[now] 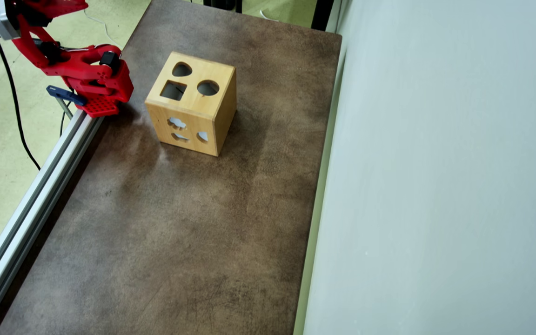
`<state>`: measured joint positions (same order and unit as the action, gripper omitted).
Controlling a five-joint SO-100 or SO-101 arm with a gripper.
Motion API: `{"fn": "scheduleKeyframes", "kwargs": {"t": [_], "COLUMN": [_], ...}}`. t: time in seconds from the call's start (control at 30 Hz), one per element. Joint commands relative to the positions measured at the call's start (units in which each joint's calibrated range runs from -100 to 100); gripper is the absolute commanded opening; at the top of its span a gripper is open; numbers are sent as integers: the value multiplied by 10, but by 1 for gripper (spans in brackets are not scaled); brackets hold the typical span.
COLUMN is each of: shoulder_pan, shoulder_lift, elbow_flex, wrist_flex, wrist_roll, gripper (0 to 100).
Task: Pick and place the red cube on the square hole
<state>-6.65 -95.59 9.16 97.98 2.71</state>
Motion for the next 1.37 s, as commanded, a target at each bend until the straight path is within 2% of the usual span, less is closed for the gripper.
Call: {"fn": "scheduleKeyframes", "kwargs": {"t": [0.0, 1.33], "shoulder_pan": [-2, -2], "shoulder_lift": [3, 3], "elbow_flex": [66, 105], "wrist_flex": [5, 0], "wrist_roll": [-1, -2], "gripper": [2, 2]}}
